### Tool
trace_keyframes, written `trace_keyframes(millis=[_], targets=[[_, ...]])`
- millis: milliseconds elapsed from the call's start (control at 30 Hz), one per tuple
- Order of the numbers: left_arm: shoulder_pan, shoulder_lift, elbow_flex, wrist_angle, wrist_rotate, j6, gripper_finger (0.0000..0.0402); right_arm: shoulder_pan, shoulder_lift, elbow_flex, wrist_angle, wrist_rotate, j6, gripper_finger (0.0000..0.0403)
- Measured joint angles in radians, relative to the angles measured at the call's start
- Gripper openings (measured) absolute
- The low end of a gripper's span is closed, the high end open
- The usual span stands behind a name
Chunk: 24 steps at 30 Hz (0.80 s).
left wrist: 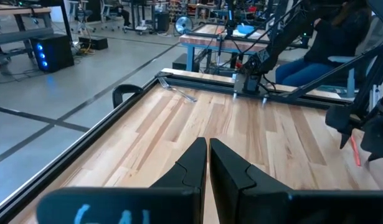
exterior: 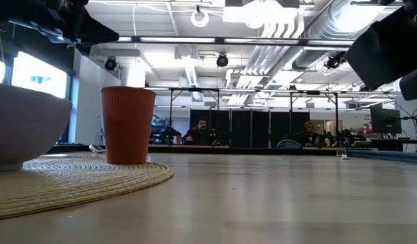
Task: Pick & Place Utensil
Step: Put the orange straw into the orange cup on the brown mat
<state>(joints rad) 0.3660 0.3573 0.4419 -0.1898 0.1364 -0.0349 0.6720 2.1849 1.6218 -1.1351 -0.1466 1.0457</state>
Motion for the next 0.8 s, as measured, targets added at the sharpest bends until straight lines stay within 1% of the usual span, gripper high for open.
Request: trace_keyframes(millis=[367,800], targets=[[0.0,0.0,0.0,0.0,0.0,0.0,0.0016,-0.002,0.0,0.0,0.039,0.024,-0.084,0.0208],[0.0,0.0,0.0,0.0,0.001,0.0,0.0016,-0.003,0.001,0.0,0.06,0.041,-0.086,0.0113]])
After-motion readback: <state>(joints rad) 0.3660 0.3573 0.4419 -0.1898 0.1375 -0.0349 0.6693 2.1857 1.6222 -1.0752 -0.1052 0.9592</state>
